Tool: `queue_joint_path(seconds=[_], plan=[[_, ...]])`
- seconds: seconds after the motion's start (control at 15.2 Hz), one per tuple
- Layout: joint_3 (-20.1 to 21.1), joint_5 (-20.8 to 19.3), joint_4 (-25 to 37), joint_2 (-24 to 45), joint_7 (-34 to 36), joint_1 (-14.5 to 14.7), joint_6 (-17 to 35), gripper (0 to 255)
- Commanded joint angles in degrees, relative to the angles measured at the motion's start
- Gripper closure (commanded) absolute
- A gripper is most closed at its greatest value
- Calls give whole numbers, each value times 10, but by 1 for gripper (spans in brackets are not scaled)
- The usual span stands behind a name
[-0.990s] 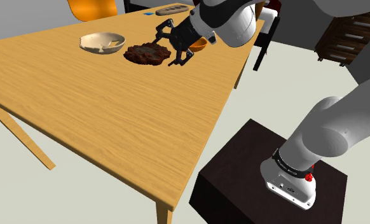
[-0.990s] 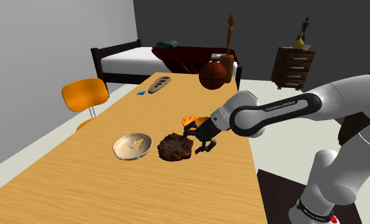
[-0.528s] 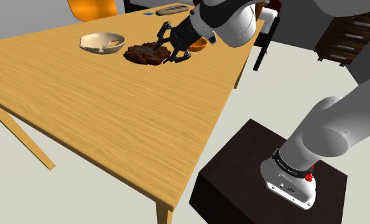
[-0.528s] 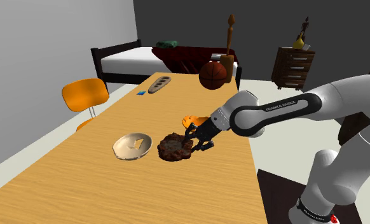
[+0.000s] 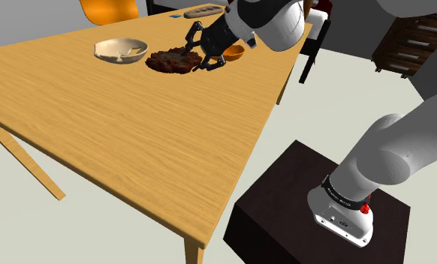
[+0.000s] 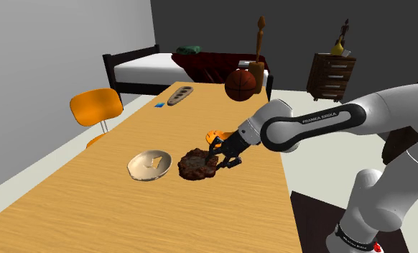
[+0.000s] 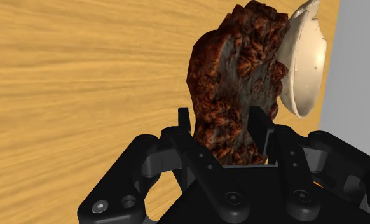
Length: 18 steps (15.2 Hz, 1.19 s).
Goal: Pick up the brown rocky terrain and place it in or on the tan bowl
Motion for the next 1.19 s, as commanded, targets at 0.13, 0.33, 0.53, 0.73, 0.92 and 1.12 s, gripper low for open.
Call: queue_joint_path(seconds=[0.13, 0.33, 0.53, 0.73, 0.92, 1.12], plan=[[3, -24, 17, -13, 26, -12, -27, 255], [4, -41, 31, -21, 44, -21, -49, 255], [5, -56, 47, -28, 60, -29, -71, 255], [5, -70, 65, -33, 75, -36, -92, 255], [5, -82, 83, -38, 89, -43, -113, 255], [5, -94, 103, -40, 102, -49, -135, 255]])
